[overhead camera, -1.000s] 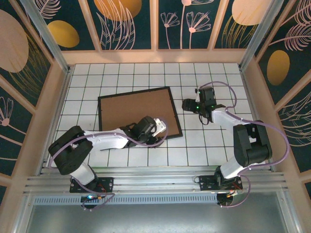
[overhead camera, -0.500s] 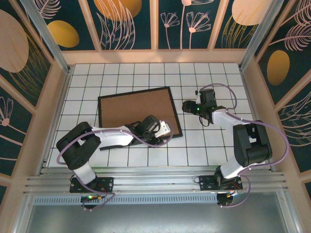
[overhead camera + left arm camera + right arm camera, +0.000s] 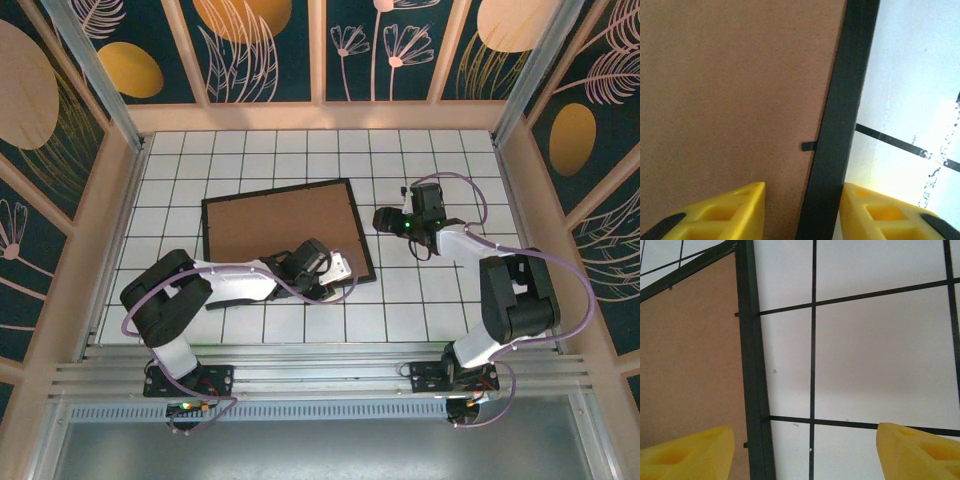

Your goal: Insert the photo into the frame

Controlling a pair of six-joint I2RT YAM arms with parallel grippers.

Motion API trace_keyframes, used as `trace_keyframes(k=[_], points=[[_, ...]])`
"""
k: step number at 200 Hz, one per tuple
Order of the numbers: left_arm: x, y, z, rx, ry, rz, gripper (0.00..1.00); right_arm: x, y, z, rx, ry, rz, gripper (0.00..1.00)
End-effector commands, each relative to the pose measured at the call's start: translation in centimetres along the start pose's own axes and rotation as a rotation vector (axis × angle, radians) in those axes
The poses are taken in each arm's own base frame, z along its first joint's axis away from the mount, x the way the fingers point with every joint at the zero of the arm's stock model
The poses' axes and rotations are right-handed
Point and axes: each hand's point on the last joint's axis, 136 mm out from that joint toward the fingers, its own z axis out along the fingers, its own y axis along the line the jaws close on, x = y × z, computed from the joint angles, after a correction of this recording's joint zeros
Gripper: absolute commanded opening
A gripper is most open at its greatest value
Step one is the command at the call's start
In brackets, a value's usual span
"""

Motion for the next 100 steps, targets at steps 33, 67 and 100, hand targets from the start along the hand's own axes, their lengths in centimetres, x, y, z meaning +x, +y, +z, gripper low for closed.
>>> trace_keyframes(k=[33,67,100], points=[[1.0,-0.1,0.0,-0.015,0.012,-0.006,0.30,3.1,1.4,0.5,-0.100,0.132,0.032,0.75],[-0.4,0.3,-0.9,-0.032,-0.050,0.000,0.27,5.1,2.0,0.5,-0.154,0.216,0.051,0.75],[-1.7,0.7,-1.7,-0.052,-0.100,0.006,0.26,6.5,3.0,0.3,-0.219,0.282,0.072,0.75]])
